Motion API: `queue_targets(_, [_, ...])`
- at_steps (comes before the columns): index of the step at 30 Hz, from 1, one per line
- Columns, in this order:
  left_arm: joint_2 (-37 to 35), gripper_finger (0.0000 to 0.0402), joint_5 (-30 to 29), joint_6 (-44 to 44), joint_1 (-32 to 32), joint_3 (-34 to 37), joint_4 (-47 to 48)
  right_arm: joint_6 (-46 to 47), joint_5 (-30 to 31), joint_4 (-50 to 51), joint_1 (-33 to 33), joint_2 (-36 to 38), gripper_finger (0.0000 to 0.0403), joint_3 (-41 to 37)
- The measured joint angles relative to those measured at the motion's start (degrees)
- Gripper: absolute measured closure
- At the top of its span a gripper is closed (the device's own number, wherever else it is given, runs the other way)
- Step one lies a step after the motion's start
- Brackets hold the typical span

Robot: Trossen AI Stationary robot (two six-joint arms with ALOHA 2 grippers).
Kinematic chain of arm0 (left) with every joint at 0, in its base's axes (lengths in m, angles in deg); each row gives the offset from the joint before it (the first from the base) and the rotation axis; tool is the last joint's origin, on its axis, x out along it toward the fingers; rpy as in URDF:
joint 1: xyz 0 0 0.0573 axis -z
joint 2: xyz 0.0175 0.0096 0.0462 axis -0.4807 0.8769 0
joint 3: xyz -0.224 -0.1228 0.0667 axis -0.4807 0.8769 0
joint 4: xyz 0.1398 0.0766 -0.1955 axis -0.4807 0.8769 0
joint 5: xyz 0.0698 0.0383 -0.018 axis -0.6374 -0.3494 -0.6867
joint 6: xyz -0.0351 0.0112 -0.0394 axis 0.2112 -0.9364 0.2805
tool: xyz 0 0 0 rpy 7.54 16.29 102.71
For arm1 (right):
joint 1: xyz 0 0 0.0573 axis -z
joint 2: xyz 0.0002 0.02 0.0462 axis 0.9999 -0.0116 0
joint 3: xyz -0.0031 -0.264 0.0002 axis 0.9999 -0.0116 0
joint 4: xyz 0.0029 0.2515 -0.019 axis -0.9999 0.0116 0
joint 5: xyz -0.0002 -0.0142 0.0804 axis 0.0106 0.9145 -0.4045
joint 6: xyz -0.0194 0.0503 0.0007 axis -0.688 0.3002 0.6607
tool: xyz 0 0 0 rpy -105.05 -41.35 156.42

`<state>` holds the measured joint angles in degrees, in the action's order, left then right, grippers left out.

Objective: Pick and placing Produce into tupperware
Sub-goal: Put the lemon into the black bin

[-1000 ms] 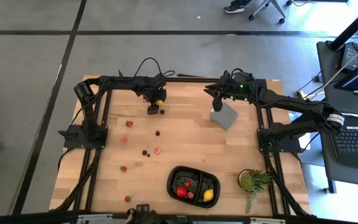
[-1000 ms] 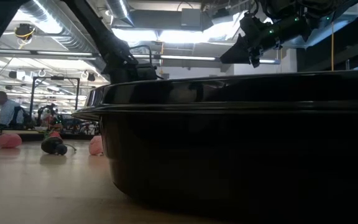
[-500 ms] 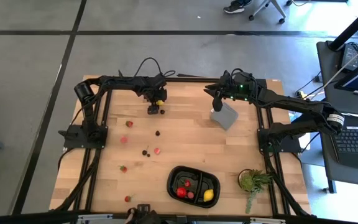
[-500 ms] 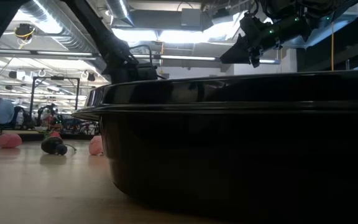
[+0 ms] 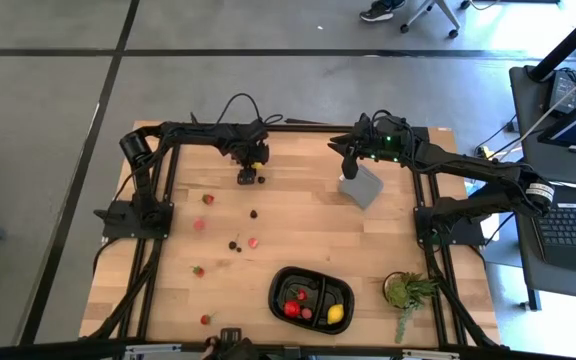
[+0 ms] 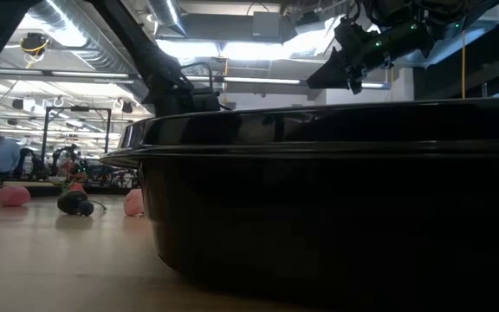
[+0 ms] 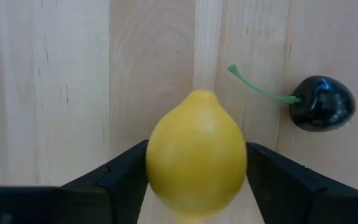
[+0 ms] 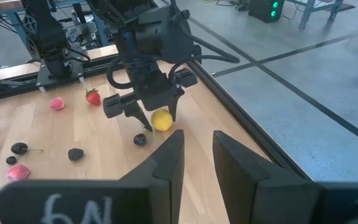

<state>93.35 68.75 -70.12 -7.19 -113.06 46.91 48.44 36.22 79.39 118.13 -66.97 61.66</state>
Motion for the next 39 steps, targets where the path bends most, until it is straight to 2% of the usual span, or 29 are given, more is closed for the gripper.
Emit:
queue_targets(8, [0.00,0.0205,0.14,0.25,0.04,0.00,0.30,0.01,0.00,0.00,0.00,0.00,0.0315,0.00])
queue_targets(17, [0.00,0.0203,-0.58,0.35,0.68,0.00,0.26,0.56,0.00,0.09,0.00,0.00,0.0315,0.00])
queue_targets(24, [-0.04,0.0208,-0.89,1.72,1.11,0.00,0.27,10.84,0.00,0.46,0.00,0.02,0.0315,0.00])
queue_targets(29, [-0.60,0.0208,-0.80,1.85,1.11,-0.29,0.54,12.41,-0.02,0.82,-0.09,0.02,0.0315,0.00])
queue_targets(33, [-2.49,0.0208,-1.23,1.78,1.14,-0.38,0.05,22.17,-0.04,0.92,-0.09,0.02,0.0315,0.00])
queue_targets(35, [-4.67,0.0208,-1.20,1.76,1.09,-0.67,-0.61,24.16,-0.04,0.94,-0.09,0.02,0.0315,0.00])
queue_targets(39, [-7.38,0.0208,-0.85,1.74,0.81,-0.70,-0.29,16.19,0.04,1.11,-0.09,0.02,0.0315,0.00])
